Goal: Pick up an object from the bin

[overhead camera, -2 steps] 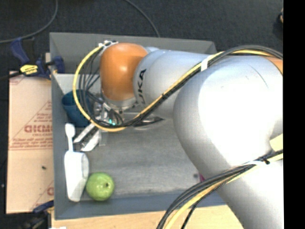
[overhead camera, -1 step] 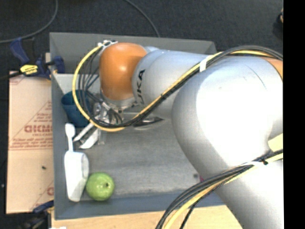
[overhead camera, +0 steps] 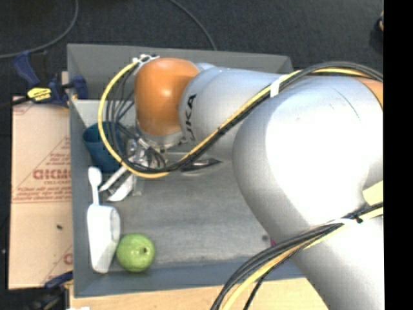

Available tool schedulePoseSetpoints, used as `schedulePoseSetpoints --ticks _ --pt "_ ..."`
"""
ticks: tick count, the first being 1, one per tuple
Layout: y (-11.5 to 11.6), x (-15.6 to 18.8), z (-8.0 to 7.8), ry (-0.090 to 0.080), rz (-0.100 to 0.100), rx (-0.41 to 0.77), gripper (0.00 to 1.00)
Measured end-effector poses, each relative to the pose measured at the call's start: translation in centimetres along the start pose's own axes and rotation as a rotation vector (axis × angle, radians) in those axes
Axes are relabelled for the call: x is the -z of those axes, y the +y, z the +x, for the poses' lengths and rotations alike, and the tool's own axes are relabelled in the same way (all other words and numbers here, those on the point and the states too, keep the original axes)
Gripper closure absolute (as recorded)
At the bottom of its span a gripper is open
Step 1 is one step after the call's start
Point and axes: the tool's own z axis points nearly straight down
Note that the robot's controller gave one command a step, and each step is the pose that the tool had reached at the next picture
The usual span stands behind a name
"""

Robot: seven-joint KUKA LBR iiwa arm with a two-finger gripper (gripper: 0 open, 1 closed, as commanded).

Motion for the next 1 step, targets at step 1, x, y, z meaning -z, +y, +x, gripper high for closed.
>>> schedulePoseSetpoints --ticks 1 --pt "0.07 0.12 -0.37 -0.009 0.005 -0.181 1.0"
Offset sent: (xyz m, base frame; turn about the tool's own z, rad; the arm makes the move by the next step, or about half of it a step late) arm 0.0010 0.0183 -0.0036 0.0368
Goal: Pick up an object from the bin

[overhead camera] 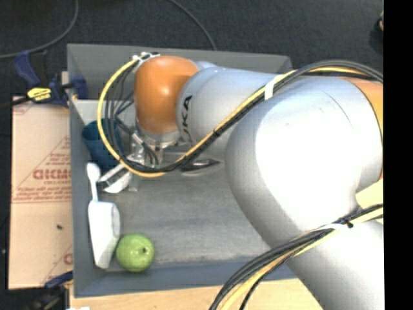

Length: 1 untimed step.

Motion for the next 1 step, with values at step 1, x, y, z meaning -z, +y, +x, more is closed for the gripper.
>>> schedulePoseSetpoints --ticks 1 --pt "0.98 -0.01 -0.12 -0.004 0.006 0.145 1.0"
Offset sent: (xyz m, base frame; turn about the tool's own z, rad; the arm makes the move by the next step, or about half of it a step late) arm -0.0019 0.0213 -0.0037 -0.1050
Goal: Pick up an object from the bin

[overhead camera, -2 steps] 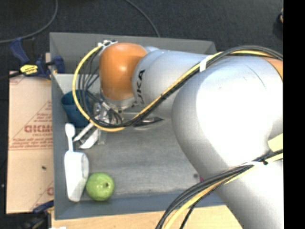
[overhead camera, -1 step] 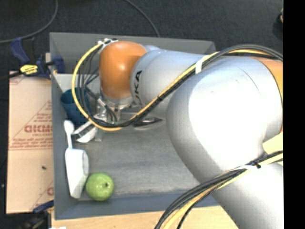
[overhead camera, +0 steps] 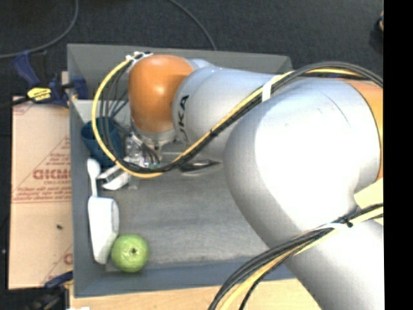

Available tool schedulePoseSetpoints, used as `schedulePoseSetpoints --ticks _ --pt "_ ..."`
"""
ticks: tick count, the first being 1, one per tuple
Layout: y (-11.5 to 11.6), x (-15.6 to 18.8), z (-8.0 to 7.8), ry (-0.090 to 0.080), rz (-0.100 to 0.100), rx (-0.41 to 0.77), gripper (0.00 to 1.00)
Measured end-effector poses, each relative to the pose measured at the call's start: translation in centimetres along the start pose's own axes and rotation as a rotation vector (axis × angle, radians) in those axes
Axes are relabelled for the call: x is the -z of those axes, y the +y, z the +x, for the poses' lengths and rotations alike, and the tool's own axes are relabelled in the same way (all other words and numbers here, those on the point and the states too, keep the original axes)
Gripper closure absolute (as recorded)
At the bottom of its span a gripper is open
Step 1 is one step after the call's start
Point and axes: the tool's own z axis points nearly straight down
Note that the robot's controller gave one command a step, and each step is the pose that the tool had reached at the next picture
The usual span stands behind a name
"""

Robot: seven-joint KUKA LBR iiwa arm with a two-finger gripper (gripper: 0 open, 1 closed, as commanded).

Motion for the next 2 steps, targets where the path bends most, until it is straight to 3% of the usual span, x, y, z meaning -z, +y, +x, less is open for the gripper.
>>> schedulePoseSetpoints --ticks 2 --pt "0.23 -0.05 0.07 -0.002 0.008 -0.039 1.0"
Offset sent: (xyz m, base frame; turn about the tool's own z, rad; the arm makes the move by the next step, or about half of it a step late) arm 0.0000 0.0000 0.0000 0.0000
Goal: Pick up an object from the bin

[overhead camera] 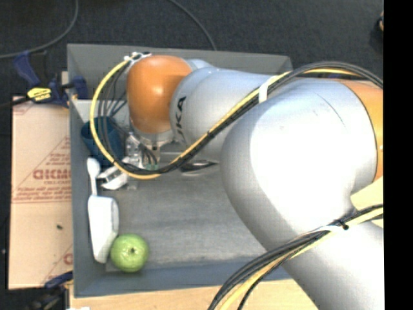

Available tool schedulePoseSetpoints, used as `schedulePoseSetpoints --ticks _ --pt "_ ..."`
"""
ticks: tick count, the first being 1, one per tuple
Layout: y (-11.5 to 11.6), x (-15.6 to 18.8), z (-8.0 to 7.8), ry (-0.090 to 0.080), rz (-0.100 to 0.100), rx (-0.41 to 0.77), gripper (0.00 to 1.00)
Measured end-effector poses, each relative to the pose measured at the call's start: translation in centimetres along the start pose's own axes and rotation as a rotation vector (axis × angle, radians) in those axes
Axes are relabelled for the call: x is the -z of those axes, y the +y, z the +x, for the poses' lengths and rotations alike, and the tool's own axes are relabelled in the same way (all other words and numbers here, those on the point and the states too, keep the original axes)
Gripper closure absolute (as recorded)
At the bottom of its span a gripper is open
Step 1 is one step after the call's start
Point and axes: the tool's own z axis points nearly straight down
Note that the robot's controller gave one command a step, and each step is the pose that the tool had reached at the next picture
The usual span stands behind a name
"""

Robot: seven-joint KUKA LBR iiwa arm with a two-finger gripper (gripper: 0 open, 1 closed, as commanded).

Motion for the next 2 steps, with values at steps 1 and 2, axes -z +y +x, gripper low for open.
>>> schedulePoseSetpoints --ticks 1,2 --pt "0.0 0.0 0.0 0.0 0.0 0.0 1.0" --pt "0.0 -0.01 0.0 0.0 0.0 0.0 1.0"
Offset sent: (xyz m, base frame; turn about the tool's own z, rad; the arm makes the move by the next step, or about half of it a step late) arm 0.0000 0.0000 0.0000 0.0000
